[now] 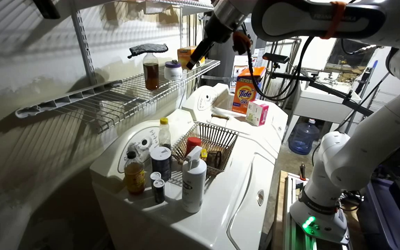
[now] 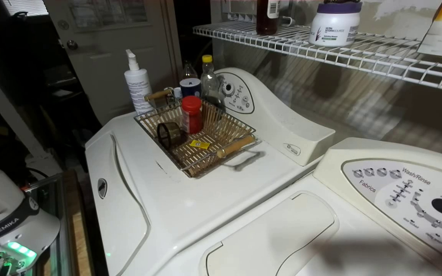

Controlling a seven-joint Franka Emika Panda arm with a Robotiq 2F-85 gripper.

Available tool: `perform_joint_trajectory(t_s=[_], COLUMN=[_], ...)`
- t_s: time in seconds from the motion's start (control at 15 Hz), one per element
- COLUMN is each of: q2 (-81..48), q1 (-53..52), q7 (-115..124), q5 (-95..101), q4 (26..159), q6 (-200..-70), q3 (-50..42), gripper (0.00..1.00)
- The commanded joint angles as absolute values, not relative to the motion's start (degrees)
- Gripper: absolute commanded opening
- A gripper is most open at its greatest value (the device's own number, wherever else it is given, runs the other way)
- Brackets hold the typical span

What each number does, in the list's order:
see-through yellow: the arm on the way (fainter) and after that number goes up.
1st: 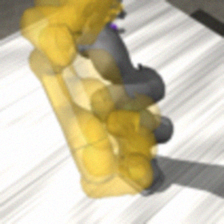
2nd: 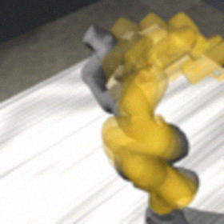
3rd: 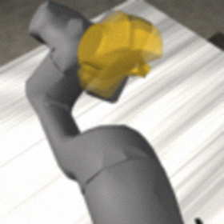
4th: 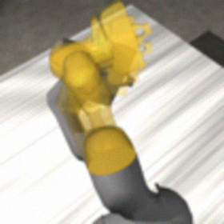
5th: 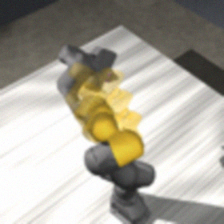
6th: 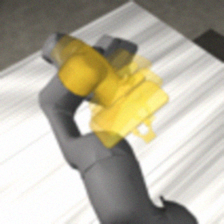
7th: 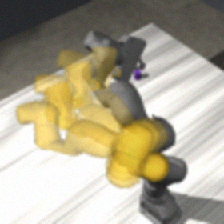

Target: Pick up the bottle and put it in the basket

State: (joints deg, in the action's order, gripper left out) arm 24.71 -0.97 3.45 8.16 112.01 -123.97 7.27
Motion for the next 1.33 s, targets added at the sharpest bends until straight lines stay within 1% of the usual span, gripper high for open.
perform_joint_trajectory(t_s=[0.0, 0.07, 0.13, 0.4, 1.27], q2=[24.61, 24.11, 23.35, 19.49, 1.86], q1=[-1.42, -1.09, -1.36, -0.25, -0.44], q7=[3.63, 3.60, 3.35, 0.89, 0.78], q5=[8.41, 9.40, 8.29, 10.14, 9.60], q4=[111.81, 111.40, 111.17, 106.54, 85.10], q6=[-123.79, -125.77, -131.37, -138.72, -132.07], q3=[6.96, 7.12, 6.23, 5.42, 4.16], gripper=[1.00, 1.00, 1.00, 1.00, 1.00])
